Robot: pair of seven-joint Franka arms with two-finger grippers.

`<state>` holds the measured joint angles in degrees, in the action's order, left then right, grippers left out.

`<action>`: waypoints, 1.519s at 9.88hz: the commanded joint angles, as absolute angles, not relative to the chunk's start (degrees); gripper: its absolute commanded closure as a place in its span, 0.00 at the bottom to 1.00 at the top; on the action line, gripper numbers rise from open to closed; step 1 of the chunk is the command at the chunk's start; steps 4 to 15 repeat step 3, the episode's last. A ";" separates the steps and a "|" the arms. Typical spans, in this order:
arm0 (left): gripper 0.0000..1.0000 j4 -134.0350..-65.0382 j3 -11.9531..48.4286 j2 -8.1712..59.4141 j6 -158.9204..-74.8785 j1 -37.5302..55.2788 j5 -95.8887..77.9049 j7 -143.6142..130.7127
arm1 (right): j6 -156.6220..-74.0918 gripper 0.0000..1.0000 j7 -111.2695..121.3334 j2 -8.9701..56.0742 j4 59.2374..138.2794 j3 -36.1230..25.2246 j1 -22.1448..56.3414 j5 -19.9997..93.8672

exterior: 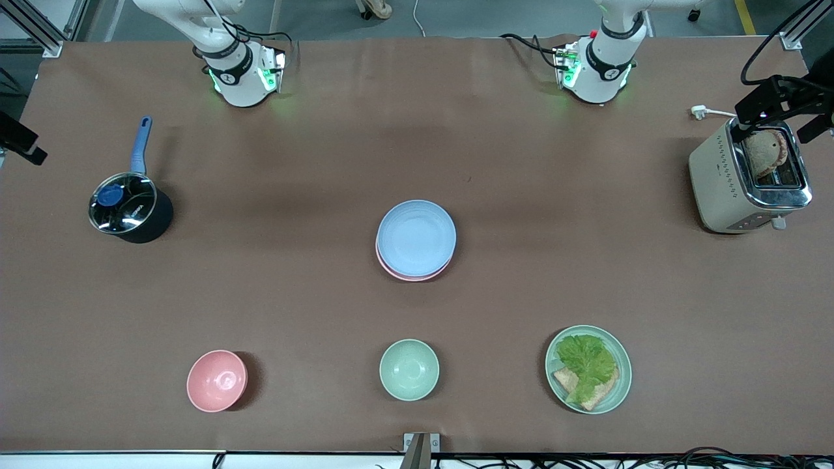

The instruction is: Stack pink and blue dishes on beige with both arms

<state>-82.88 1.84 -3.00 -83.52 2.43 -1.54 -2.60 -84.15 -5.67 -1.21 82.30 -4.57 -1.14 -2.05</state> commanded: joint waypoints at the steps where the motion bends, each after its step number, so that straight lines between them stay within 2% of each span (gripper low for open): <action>1: 0.00 -85.17 1.67 -3.52 -82.71 2.29 -2.46 -2.37 | -83.76 0.00 -4.04 -0.61 82.00 -4.92 -1.41 -0.79; 15: 0.00 -85.17 1.67 -3.52 -82.71 2.20 -2.55 -2.11 | -83.50 0.00 -3.87 -0.62 82.44 -4.83 -1.23 -0.97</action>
